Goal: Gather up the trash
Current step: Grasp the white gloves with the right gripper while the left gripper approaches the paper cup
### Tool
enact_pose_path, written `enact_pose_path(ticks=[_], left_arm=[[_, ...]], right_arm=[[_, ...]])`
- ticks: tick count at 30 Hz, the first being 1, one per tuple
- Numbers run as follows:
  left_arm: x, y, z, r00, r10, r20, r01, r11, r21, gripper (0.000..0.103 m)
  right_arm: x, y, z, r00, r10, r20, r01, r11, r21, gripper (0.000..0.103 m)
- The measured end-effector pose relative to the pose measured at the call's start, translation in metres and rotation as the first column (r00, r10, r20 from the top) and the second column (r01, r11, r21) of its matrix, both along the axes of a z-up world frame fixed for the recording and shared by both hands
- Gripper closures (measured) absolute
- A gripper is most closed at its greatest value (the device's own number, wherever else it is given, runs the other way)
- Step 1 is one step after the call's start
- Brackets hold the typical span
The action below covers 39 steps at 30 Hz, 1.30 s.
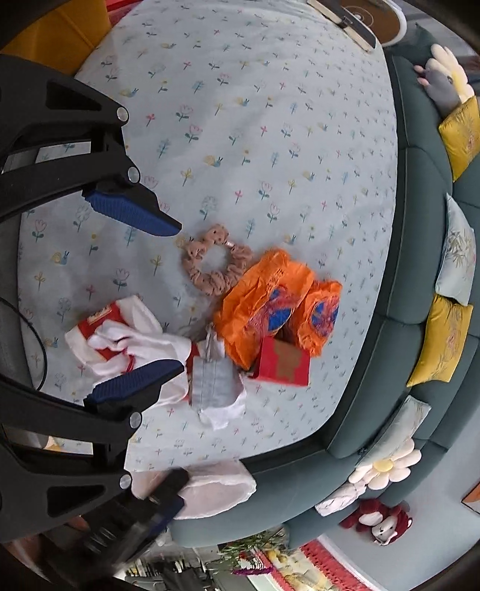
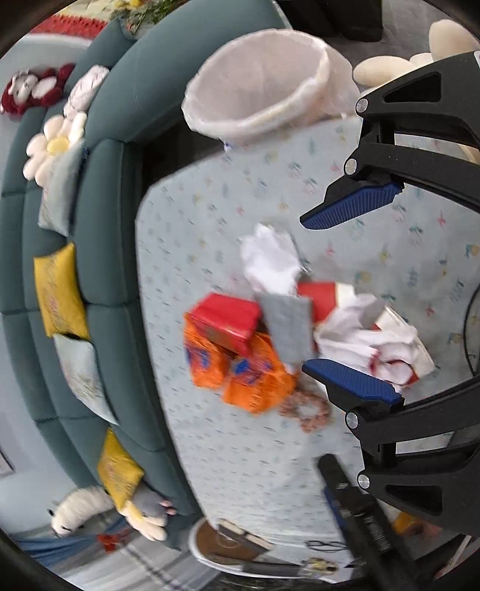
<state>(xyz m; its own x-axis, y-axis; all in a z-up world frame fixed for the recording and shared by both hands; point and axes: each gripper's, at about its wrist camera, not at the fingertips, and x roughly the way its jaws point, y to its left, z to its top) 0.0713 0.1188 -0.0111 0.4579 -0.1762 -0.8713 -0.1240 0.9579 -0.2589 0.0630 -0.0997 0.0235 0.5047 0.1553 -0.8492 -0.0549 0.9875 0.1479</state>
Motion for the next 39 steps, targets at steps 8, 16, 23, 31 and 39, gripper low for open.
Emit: enact_pose_path(ticks=[8, 16, 23, 31, 39], left_arm=[[0.007, 0.017, -0.007, 0.998, 0.055, 0.008, -0.056, 0.997, 0.061, 0.037], [0.010, 0.028, -0.013, 0.995, 0.095, -0.010, -0.094, 0.994, 0.053, 0.037], [0.011, 0.027, -0.018, 0.995, 0.096, -0.024, -0.095, 0.994, 0.048, 0.037], [0.010, 0.021, -0.022, 0.996, 0.080, -0.033, -0.078, 0.996, 0.050, 0.037], [0.004, -0.001, -0.031, 0.998, 0.026, -0.062, -0.024, 0.999, 0.035, 0.037]], right_arm=[[-0.003, 0.032, -0.025, 0.994, 0.106, -0.040, -0.106, 0.994, 0.000, 0.048], [-0.002, 0.055, -0.059, 0.979, 0.172, -0.106, -0.173, 0.985, 0.002, 0.062], [0.001, 0.063, -0.084, 0.969, 0.194, -0.156, -0.194, 0.981, 0.011, 0.066], [0.004, 0.060, -0.081, 0.968, 0.204, -0.145, -0.197, 0.979, 0.058, 0.092], [0.007, 0.025, -0.030, 0.994, 0.101, -0.044, -0.099, 0.994, 0.056, 0.092]])
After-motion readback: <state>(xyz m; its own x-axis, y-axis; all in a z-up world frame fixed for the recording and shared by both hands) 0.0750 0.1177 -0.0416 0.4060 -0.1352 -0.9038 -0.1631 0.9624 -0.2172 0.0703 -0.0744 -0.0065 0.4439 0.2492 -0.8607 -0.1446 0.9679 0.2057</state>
